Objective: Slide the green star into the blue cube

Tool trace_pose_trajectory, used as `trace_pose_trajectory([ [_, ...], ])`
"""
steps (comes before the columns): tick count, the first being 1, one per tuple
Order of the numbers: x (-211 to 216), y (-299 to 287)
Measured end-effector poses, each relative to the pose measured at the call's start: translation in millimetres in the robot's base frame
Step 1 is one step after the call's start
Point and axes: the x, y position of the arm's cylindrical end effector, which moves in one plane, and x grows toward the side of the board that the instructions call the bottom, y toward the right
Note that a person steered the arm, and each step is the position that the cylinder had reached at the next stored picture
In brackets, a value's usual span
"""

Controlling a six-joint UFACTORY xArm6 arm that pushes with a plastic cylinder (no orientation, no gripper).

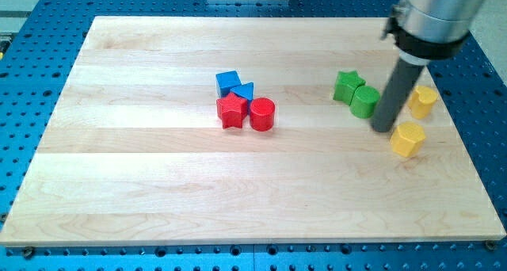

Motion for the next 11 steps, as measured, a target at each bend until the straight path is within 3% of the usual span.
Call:
trace_pose_trajectory([
  [2,-82.0,-20.0],
  [4,-77.5,35.3],
  [5,-104.3,46.8],
  [7,-112.2,-12.9],
  [9,-114.5,-126.8],
  [10,-118.9,-146.7],
  [11,-90.5,-135.2],
])
